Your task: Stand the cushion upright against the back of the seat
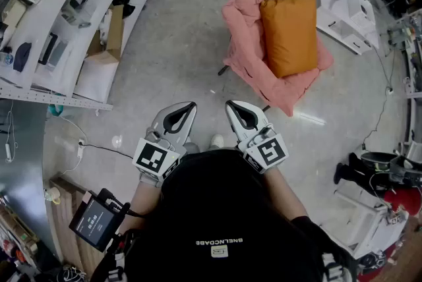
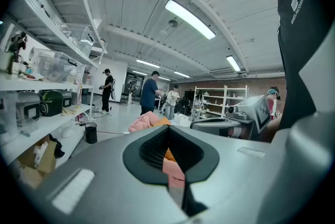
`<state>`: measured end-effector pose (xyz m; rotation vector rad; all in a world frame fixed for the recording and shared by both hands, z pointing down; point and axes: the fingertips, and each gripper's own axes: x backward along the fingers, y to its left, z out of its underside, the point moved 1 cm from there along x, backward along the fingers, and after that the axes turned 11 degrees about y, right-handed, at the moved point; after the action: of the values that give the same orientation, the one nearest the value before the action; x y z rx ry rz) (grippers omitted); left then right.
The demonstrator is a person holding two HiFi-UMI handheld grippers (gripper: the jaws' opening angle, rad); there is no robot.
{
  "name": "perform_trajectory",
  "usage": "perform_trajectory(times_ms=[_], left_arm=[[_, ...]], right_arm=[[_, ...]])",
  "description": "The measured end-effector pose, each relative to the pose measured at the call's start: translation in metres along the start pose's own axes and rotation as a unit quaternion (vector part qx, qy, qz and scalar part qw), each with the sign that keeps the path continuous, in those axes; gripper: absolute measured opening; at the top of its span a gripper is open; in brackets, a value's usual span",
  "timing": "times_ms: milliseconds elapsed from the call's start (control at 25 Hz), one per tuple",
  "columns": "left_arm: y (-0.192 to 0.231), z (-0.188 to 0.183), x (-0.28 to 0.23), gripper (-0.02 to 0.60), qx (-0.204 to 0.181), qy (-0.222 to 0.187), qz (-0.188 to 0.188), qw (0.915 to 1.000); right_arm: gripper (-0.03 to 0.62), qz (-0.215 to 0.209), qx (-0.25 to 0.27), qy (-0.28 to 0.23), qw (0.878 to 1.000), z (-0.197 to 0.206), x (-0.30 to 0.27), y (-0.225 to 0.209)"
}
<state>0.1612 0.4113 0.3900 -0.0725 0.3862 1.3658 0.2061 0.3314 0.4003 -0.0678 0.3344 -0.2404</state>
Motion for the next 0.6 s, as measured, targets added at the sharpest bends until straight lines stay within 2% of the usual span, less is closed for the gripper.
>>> perform_trajectory(times_ms=[240,400,600], left_arm=[[0.002,0.008,0.006,0.003,0.001,-0.001,0.004,1.0000],[0.011,0.010,0.013,0.005,-0.004,-0.003,-0.008,1.0000],[0.039,0.003,0.030,0.015,-0.003,-0.016,0.021,0.9997]], right_arm=[[0.002,0.008,-0.012,0.006,1.000,0.009,-0.001,0.000],[0.002,0.005,-0.024,-0.008,1.000,0.009,-0.006,0.007],[0.003,0.010,-0.046,-0.021,0.999,-0.009,-0.035,0.015]])
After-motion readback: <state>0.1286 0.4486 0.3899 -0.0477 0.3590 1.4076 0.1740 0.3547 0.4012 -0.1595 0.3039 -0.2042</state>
